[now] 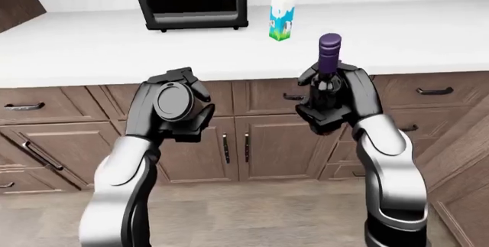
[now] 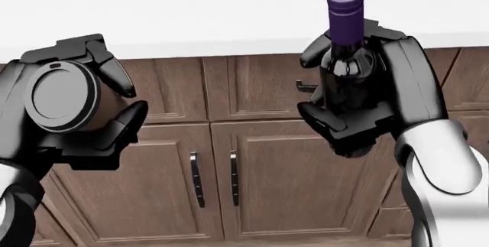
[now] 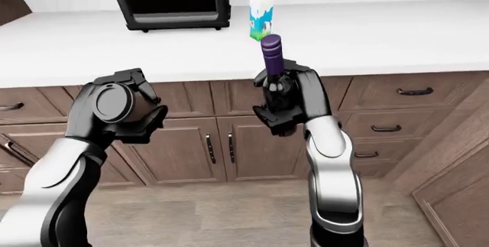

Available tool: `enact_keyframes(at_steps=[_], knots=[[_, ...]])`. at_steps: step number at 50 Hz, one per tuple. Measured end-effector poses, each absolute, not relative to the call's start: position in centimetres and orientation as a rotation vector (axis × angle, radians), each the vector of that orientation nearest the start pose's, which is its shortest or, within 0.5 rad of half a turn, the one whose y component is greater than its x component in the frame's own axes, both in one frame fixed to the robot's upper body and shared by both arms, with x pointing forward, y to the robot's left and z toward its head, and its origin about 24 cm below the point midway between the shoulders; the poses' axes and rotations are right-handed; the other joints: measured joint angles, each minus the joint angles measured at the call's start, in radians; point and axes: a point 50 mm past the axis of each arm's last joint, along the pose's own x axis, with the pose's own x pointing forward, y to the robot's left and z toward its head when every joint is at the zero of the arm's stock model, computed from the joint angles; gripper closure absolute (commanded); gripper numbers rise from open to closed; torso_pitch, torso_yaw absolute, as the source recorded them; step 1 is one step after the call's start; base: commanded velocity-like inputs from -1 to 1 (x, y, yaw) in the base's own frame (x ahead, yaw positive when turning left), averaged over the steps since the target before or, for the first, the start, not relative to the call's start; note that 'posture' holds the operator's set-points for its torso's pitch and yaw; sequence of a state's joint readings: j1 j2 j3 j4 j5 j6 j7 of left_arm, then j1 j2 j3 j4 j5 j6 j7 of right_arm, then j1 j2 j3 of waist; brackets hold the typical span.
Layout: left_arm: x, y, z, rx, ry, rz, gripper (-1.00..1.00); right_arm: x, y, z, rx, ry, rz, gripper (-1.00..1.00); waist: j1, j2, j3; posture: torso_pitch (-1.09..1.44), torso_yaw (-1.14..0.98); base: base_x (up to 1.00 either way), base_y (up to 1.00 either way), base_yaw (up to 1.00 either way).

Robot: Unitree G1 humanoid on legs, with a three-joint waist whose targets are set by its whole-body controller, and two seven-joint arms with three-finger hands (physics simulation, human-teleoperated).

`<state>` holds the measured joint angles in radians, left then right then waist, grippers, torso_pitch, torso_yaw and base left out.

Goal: Move the drinks to the dining counter.

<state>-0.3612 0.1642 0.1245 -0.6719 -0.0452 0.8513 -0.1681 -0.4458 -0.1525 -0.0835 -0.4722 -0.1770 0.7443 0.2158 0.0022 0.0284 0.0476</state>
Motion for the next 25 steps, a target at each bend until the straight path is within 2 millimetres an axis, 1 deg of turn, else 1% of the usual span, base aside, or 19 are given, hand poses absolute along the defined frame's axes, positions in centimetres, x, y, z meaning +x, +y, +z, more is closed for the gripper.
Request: enact_keyframes(at_steps=[3, 4, 6, 8, 9, 11, 14, 15, 16, 17, 19, 20, 22, 25], knots=[[25.9, 16.0, 20.6, 0.127, -0.203, -0.148, 0.82, 28.9, -16.4, 19.6, -0.27, -0.139, 0.045, 1.0, -0.003, 0.034, -0.004, 0.0, 0.0, 0.0, 0.0, 0.4], [25.8, 16.2, 20.7, 0.128, -0.207, -0.143, 0.83, 28.9, -16.3, 19.7, -0.269, -0.144, 0.047, 1.0, -0.002, 0.038, -0.001, 0.0, 0.0, 0.0, 0.0, 0.4], [25.7, 17.0, 20.7, 0.131, -0.202, -0.117, 0.82, 28.8, -15.7, 19.7, -0.267, -0.153, 0.074, 1.0, 0.006, 0.02, 0.001, 0.0, 0.0, 0.0, 0.0, 0.41], [25.6, 17.5, 20.5, 0.13, -0.187, -0.088, 0.82, 28.7, -15.0, 19.7, -0.264, -0.158, 0.114, 1.0, 0.011, 0.016, -0.004, 0.0, 0.0, 0.0, 0.0, 0.4], [25.7, 17.6, 20.4, 0.131, -0.182, -0.082, 0.82, 28.7, -14.8, 19.7, -0.262, -0.161, 0.131, 1.0, 0.011, 0.009, -0.006, 0.0, 0.0, 0.0, 0.0, 0.4], [25.7, 17.4, 20.4, 0.133, -0.184, -0.086, 0.82, 28.6, -14.5, 20.0, -0.262, -0.174, 0.152, 1.0, 0.01, -0.016, -0.005, 0.0, 0.0, 0.0, 0.0, 0.4], [25.6, 17.0, 20.6, 0.134, -0.196, -0.105, 0.82, 28.4, -14.4, 20.5, -0.262, -0.204, 0.154, 1.0, 0.008, -0.065, 0.0, 0.0, 0.0, 0.0, 0.0, 0.4], [25.6, 16.9, 20.7, 0.136, -0.202, -0.109, 0.82, 28.4, -14.5, 20.6, -0.264, -0.214, 0.149, 1.0, 0.005, -0.087, -0.006, 0.0, 0.0, 0.0, 0.0, 0.4], [25.6, 16.7, 20.7, 0.131, -0.203, -0.116, 0.82, 28.4, -14.7, 20.7, -0.268, -0.22, 0.138, 1.0, -0.004, -0.082, -0.007, 0.0, 0.0, 0.0, 0.0, 0.41], [25.6, 16.6, 20.5, 0.128, -0.196, -0.125, 0.82, 28.4, -15.0, 20.6, -0.268, -0.217, 0.124, 1.0, -0.008, -0.077, -0.002, 0.0, 0.0, 0.0, 0.0, 0.41], [25.8, 16.4, 20.1, 0.127, -0.173, -0.141, 0.81, 28.5, -15.6, 20.1, -0.269, -0.192, 0.094, 1.0, -0.002, -0.079, -0.004, 0.0, 0.0, 0.0, 0.0, 0.4], [25.8, 16.4, 20.0, 0.127, -0.168, -0.141, 0.8, 28.6, -15.7, 20.0, -0.271, -0.179, 0.084, 1.0, 0.001, -0.073, -0.005, 0.0, 0.0, 0.0, 0.0, 0.41], [25.8, 16.5, 20.2, 0.128, -0.171, -0.134, 0.8, 28.7, -15.9, 19.8, -0.274, -0.164, 0.07, 1.0, 0.004, -0.05, -0.001, 0.0, 0.0, 0.0, 0.0, 0.4], [25.8, 16.6, 20.5, 0.131, -0.193, -0.123, 0.79, 28.8, -15.9, 19.9, -0.276, -0.159, 0.07, 1.0, 0.0, -0.008, 0.005, 0.0, 0.0, 0.0, 0.0, 0.41]])
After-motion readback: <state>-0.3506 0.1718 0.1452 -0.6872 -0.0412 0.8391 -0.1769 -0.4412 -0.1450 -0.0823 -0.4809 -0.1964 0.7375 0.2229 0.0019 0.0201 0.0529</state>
